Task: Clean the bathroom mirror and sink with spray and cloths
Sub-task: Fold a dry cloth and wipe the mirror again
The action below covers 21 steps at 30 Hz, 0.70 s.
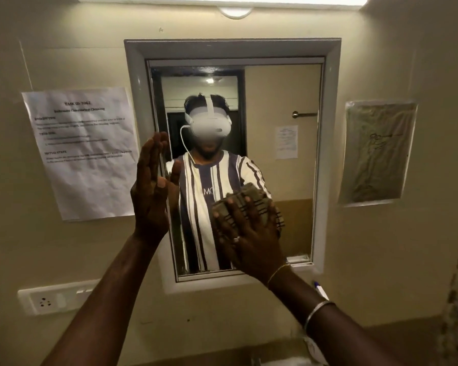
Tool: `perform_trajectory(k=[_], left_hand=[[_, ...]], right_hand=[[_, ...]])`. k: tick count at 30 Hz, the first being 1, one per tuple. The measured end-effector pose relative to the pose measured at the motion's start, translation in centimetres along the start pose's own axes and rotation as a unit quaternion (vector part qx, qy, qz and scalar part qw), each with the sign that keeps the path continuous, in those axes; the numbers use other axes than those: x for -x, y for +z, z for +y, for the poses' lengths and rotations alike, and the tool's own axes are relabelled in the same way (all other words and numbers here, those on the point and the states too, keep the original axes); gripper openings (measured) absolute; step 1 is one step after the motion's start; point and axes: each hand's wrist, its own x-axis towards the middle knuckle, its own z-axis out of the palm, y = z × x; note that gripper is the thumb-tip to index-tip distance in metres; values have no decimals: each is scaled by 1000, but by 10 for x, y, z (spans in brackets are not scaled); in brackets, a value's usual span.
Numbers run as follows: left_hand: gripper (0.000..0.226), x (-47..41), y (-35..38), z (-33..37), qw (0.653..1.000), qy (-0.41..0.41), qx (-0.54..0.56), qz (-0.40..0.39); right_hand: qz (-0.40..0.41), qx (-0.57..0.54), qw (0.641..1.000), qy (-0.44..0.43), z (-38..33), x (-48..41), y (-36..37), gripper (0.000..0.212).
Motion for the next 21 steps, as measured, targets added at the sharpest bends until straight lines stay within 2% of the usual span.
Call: perform_trajectory(k=[5, 7, 11, 15, 18, 21], left_hand=[[78, 1, -1, -6, 998, 1, -48, 32], [73, 1, -1, -5, 999, 23, -43, 17], [65, 1, 0, -4, 999, 41, -23, -4], [63, 1, -4, -3, 1000, -15, 26, -3], [67, 0, -5, -3, 998, -41, 53, -6], [78, 2, -8, -8, 995, -70, 65, -7]], right_hand=[[11, 22, 993, 116, 49, 37, -7, 72], [13, 27, 986, 161, 56, 48, -6, 78], [4, 1, 965, 263, 39, 61, -2, 74], [0, -39, 939, 342, 2, 57, 9, 71], [4, -51, 946, 321, -25, 55, 14, 75], [-16, -71, 968, 240, -57, 50, 17, 76]])
